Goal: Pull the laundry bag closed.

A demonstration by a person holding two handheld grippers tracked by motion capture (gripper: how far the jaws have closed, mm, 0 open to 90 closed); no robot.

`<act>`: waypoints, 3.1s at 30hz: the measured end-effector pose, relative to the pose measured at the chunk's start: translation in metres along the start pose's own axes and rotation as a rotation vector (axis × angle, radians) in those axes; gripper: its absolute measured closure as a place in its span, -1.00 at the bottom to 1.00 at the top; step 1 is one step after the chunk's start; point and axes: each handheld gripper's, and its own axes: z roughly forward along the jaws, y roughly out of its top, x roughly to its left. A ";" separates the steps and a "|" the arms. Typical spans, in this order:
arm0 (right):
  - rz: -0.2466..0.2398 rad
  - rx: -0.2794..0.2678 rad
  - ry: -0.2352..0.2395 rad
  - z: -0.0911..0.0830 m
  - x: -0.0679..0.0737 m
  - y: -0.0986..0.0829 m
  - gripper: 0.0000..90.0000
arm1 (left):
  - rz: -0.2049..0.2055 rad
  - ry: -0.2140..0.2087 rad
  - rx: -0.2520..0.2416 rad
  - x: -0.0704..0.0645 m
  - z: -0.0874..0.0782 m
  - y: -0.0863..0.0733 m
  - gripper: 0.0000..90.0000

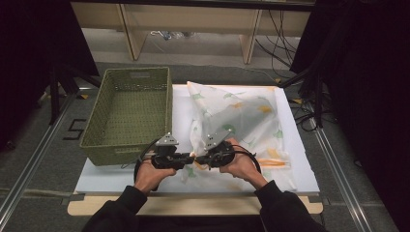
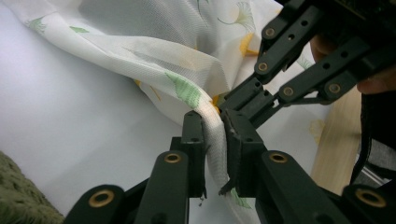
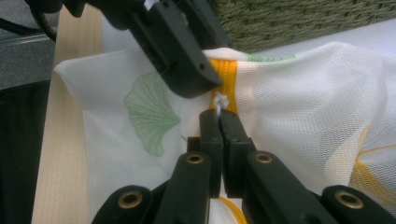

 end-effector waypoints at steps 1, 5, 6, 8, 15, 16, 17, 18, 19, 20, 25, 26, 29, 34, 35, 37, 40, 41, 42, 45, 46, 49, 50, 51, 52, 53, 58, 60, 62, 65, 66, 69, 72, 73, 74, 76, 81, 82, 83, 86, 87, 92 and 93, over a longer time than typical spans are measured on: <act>0.018 0.013 -0.009 0.000 0.001 0.000 1.00 | -0.001 -0.006 0.005 0.000 0.000 0.000 0.83; 0.026 0.028 -0.012 0.002 0.003 0.000 1.00 | 0.041 0.031 0.000 -0.005 0.003 -0.001 0.90; 0.030 0.029 -0.011 0.001 0.002 0.000 1.00 | 0.044 0.040 0.002 -0.006 0.003 -0.001 0.91; 0.033 0.028 -0.012 0.001 0.002 0.000 1.00 | 0.047 0.034 0.010 -0.006 0.002 -0.001 0.92; 0.081 0.028 -0.016 -0.002 0.001 0.000 1.00 | 0.058 0.059 -0.006 -0.006 -0.002 -0.005 0.92; 0.086 0.030 -0.013 -0.001 0.001 0.000 1.00 | 0.060 0.059 -0.006 -0.006 -0.003 -0.005 0.92; 0.089 0.033 -0.021 -0.001 0.001 0.000 1.00 | 0.058 0.060 -0.003 -0.005 -0.005 -0.005 0.92; 0.089 0.033 -0.021 -0.001 0.001 0.000 1.00 | 0.058 0.060 -0.003 -0.005 -0.005 -0.005 0.92; 0.093 0.050 -0.019 -0.002 0.001 0.000 1.00 | 0.065 0.060 -0.012 -0.003 -0.008 -0.006 0.92; 0.093 0.050 -0.019 -0.002 0.001 0.000 1.00 | 0.065 0.060 -0.012 -0.003 -0.008 -0.006 0.92; 0.101 0.046 -0.030 -0.003 0.001 -0.002 1.00 | 0.059 0.055 -0.014 -0.003 -0.009 -0.006 0.92; 0.101 0.043 -0.028 -0.002 0.001 -0.002 1.00 | 0.058 0.051 -0.012 -0.003 -0.008 -0.006 0.92; 0.101 0.028 0.001 -0.001 0.001 -0.002 1.00 | 0.055 0.048 -0.011 -0.003 -0.008 -0.006 0.92; 0.115 0.021 -0.002 0.000 0.000 -0.002 1.00 | 0.059 0.041 -0.009 -0.003 -0.007 -0.005 0.91; 0.108 0.009 0.006 0.002 0.000 -0.001 0.99 | 0.054 0.034 -0.011 -0.005 -0.005 -0.005 0.91; 0.122 0.012 0.001 0.004 0.001 0.000 0.98 | 0.057 0.036 -0.007 -0.007 -0.004 -0.005 0.91; 0.118 0.024 0.001 0.005 0.002 0.000 0.99 | 0.059 0.034 -0.008 -0.007 -0.004 -0.005 0.91; 0.121 0.022 -0.004 0.005 0.002 0.000 0.99 | 0.055 0.024 -0.009 -0.006 -0.004 -0.005 0.91; 0.121 0.022 -0.004 0.005 0.002 0.000 0.99 | 0.055 0.024 -0.009 -0.006 -0.004 -0.005 0.91; 0.162 0.020 0.003 0.007 0.001 0.001 1.00 | 0.058 0.025 -0.008 -0.007 -0.003 -0.005 0.91; 0.144 0.021 0.001 0.008 0.000 0.001 1.00 | 0.059 0.027 -0.008 -0.007 -0.003 -0.005 0.91; 0.148 0.042 -0.023 0.007 0.001 0.002 1.00 | 0.075 0.029 0.000 -0.007 -0.003 -0.005 0.92; 0.140 0.052 -0.035 0.007 0.002 0.003 1.00 | 0.070 0.030 0.004 -0.007 -0.003 -0.005 0.92; 0.137 0.052 -0.041 0.008 0.002 0.003 1.00 | 0.070 0.028 0.005 -0.008 -0.002 -0.005 0.92; 0.140 0.058 -0.042 0.007 0.002 0.003 1.00 | 0.070 0.028 0.005 -0.008 -0.002 -0.005 0.92; 0.142 0.060 -0.051 0.007 0.002 0.003 1.00 | 0.071 0.040 0.001 -0.009 -0.002 -0.006 0.92; 0.152 0.065 -0.064 0.004 0.000 0.001 1.00 | 0.065 0.041 -0.006 -0.009 -0.004 -0.006 0.92; 0.160 0.077 -0.075 0.002 0.001 -0.001 1.00 | 0.063 0.041 -0.005 -0.008 -0.006 -0.006 0.92; 0.158 0.059 -0.083 0.003 0.000 -0.002 1.00 | 0.067 0.044 -0.009 -0.007 -0.007 -0.006 0.92; 0.164 0.070 -0.087 0.000 -0.001 -0.003 1.00 | 0.062 0.039 -0.009 -0.006 -0.009 -0.006 0.92; 0.165 0.071 -0.090 -0.001 -0.002 -0.004 1.00 | 0.071 0.038 -0.009 -0.005 -0.009 -0.006 0.92; 0.175 0.078 -0.107 -0.004 -0.004 -0.008 1.00 | 0.071 0.045 -0.016 -0.005 -0.011 -0.006 0.92; 0.183 0.081 -0.120 -0.007 -0.006 -0.015 1.00 | 0.064 0.044 -0.013 -0.004 -0.013 -0.006 0.93; 0.186 0.085 -0.120 -0.009 -0.007 -0.016 1.00 | 0.064 0.044 -0.013 -0.004 -0.013 -0.006 0.93; 0.196 0.084 -0.130 -0.009 -0.007 -0.018 1.00 | 0.065 0.044 -0.012 -0.004 -0.013 -0.006 0.92; 0.192 0.099 -0.132 -0.012 -0.009 -0.020 1.00 | 0.064 0.045 -0.014 -0.003 -0.013 -0.006 0.92; 0.220 0.099 -0.148 -0.021 -0.013 -0.033 1.00 | 0.063 0.047 -0.017 -0.003 -0.014 -0.006 0.92; 0.232 0.094 -0.160 -0.021 -0.013 -0.035 1.00 | 0.062 0.050 -0.019 -0.003 -0.014 -0.006 0.92; 0.234 0.101 -0.162 -0.022 -0.014 -0.039 1.00 | 0.059 0.037 -0.017 -0.004 -0.014 -0.005 0.92; 0.235 0.109 -0.168 -0.022 -0.014 -0.041 1.00 | 0.063 0.044 -0.016 -0.003 -0.015 -0.006 0.92; 0.244 0.122 -0.170 -0.023 -0.013 -0.042 1.00 | 0.063 0.037 -0.011 -0.003 -0.015 -0.006 0.92; 0.228 0.133 -0.167 -0.025 -0.013 -0.044 1.00 | 0.064 0.043 -0.014 -0.003 -0.015 -0.006 0.92; 0.225 0.139 -0.170 -0.024 -0.013 -0.047 1.00 | 0.063 0.041 -0.012 -0.003 -0.015 -0.006 0.92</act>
